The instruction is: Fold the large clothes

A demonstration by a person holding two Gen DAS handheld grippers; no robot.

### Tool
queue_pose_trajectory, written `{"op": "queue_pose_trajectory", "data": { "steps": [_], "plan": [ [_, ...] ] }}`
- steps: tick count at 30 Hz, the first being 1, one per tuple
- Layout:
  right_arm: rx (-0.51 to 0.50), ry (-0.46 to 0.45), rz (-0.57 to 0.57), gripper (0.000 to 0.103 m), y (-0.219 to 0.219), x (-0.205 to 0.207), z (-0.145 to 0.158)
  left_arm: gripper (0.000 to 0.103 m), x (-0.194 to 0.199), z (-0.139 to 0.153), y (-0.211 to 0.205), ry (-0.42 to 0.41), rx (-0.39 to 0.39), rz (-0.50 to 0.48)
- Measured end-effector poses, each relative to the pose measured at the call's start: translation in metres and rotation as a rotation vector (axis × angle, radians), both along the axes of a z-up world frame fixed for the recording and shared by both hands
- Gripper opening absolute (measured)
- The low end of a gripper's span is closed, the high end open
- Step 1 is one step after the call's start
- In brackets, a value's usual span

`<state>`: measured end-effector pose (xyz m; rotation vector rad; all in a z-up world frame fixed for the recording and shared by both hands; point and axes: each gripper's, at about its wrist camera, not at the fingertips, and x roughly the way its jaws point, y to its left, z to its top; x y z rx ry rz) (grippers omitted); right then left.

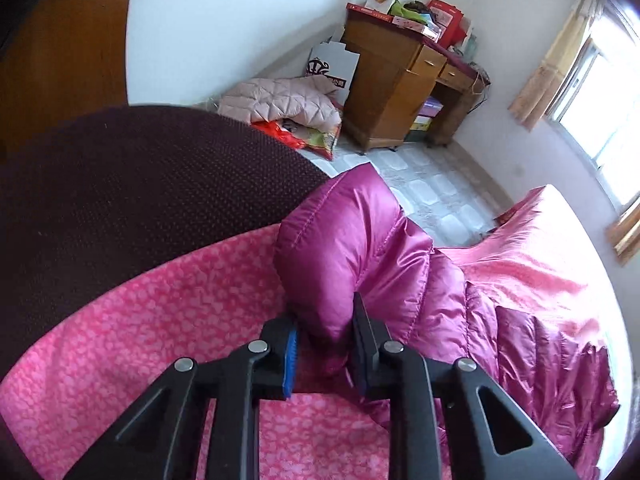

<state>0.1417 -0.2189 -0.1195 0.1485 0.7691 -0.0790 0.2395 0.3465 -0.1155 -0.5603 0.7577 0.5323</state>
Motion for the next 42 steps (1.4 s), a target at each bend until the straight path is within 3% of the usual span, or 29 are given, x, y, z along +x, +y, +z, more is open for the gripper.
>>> {"op": "queue_pose_trajectory", "data": {
  "steps": [4, 9, 13, 16, 20, 24, 27, 33, 34, 36, 38, 40, 42],
  "plan": [
    [0.016, -0.004, 0.002, 0.067, -0.002, 0.0, -0.001, 0.02, 0.006, 0.02, -0.014, -0.013, 0.069, -0.015],
    [0.043, -0.015, 0.004, 0.067, -0.005, 0.0, -0.002, 0.019, 0.008, 0.076, -0.066, -0.14, 0.175, -0.12],
    [0.054, -0.021, 0.005, 0.067, -0.006, -0.001, -0.002, 0.019, 0.001, 0.122, -0.152, -0.278, 0.246, -0.331],
    [0.076, -0.028, 0.005, 0.067, -0.008, -0.002, -0.002, 0.019, -0.009, 0.132, -0.22, -0.344, 0.252, -0.52],
    [0.096, -0.035, 0.006, 0.067, -0.01, -0.003, -0.002, 0.019, -0.02, 0.117, -0.317, -0.363, 0.255, -0.75],
    [0.107, -0.039, 0.008, 0.067, -0.011, -0.004, -0.002, 0.019, -0.031, 0.083, -0.387, -0.309, 0.219, -0.905],
    [0.116, -0.042, 0.008, 0.067, -0.012, -0.004, -0.002, 0.019, -0.038, 0.052, -0.423, -0.236, 0.25, -0.975],
    [0.138, -0.046, 0.009, 0.067, -0.015, -0.004, -0.003, 0.021, -0.033, 0.01, -0.451, -0.043, 0.285, -1.068],
    [0.138, -0.045, 0.009, 0.067, -0.015, -0.004, -0.003, 0.024, -0.037, 0.013, -0.448, -0.043, 0.289, -1.074],
    [0.136, -0.043, 0.009, 0.067, -0.014, -0.003, -0.003, 0.039, -0.046, 0.019, -0.439, -0.037, 0.272, -1.098],
    [0.139, -0.043, 0.011, 0.068, -0.014, -0.003, -0.003, 0.073, -0.058, 0.022, -0.429, -0.025, 0.217, -1.118],
    [0.146, -0.041, 0.014, 0.069, -0.015, -0.003, -0.003, 0.08, -0.071, 0.023, -0.418, -0.035, 0.17, -1.107],
    [0.159, -0.038, 0.017, 0.07, -0.017, -0.003, -0.002, 0.08, -0.081, 0.022, -0.403, -0.019, 0.159, -1.097]
  ]
}}
